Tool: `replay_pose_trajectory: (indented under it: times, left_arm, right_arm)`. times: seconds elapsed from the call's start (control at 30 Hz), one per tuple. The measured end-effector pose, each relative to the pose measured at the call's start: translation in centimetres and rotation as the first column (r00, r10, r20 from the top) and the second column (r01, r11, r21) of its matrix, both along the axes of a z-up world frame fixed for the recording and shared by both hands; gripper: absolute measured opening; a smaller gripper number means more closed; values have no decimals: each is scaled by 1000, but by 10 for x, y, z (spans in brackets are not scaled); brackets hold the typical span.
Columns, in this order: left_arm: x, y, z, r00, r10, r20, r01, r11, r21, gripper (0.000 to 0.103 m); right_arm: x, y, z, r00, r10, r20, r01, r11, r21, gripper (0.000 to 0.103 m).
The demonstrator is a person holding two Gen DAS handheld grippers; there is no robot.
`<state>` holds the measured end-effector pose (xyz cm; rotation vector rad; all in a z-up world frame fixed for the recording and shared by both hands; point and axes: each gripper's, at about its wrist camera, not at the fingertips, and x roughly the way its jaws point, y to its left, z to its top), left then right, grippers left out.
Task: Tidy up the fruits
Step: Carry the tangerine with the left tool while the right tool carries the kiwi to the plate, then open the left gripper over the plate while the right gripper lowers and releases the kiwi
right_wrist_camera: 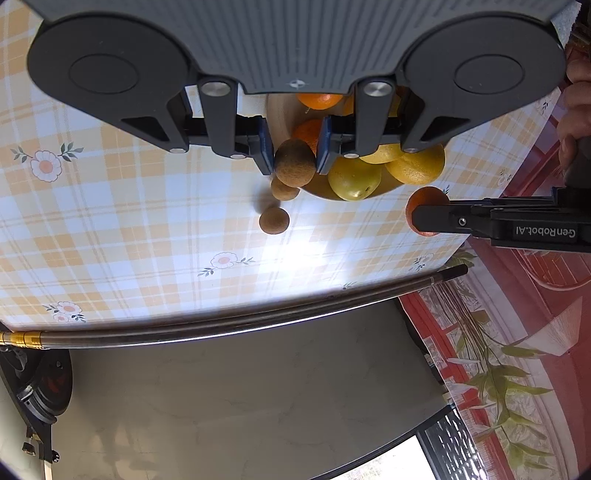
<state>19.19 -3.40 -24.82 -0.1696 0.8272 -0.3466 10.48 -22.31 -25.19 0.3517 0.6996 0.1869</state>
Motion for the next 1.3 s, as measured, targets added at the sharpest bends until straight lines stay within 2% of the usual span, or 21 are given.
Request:
replay_pose_trajectory:
  times: [0.53,0.87,1.03,1.3]
  left_arm:
    - [-69,16,-10,1000,-23,11,22,998,52,38]
    - [-85,11,-17,998,-60,-15,61,997,44,38]
    - [-88,13,-26,998,-35,-46,37,998,52,38]
    - [-100,14,-20,1000,2,-2,-2,997,83,39]
  right_arm:
    - [-40,23,-4,1000,21,-1,-21,1000,-1,28]
    - [-56,31,0,1000,28,7,-28,1000,-10,28]
    - [-64,29,-3,1000,15,-3,-15,1000,7,28]
    - [-72,27,-3,1000,2,-5,-2,1000,16,28]
